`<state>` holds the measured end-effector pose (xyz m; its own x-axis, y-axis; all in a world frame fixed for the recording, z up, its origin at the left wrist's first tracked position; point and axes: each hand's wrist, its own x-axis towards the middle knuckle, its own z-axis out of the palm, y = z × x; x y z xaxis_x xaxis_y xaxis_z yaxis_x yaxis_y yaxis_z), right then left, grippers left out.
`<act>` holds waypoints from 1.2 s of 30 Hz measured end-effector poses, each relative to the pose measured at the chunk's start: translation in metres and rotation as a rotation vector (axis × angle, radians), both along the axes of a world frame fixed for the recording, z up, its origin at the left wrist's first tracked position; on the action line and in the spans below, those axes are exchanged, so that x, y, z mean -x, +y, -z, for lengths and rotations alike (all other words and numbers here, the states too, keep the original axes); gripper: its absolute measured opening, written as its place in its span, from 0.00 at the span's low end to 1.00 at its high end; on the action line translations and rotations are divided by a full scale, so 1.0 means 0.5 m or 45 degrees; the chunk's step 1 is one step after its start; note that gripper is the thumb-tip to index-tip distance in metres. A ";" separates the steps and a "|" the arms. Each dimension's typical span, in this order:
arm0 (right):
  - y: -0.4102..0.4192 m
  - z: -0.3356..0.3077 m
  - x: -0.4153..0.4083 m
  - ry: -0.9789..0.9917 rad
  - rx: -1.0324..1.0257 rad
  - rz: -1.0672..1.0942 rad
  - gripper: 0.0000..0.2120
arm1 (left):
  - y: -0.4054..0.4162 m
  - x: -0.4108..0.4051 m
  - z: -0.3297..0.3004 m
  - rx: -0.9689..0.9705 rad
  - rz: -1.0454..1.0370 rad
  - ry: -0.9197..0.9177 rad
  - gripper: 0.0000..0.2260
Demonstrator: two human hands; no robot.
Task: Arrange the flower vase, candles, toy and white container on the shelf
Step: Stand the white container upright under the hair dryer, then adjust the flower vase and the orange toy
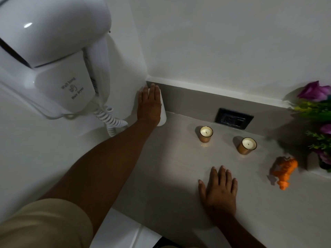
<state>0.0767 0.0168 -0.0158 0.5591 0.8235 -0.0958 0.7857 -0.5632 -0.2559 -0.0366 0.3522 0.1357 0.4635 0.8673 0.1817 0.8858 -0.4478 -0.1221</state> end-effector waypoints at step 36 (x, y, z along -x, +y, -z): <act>-0.217 -0.014 -0.165 0.205 -0.438 0.437 0.24 | -0.483 -0.104 0.299 0.573 0.678 0.099 0.42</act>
<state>0.1591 -0.0914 -0.0088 0.8033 0.5942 0.0410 0.5056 -0.6439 -0.5743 0.0154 0.1108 -0.0136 0.8431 0.5021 -0.1928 0.5284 -0.8400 0.1230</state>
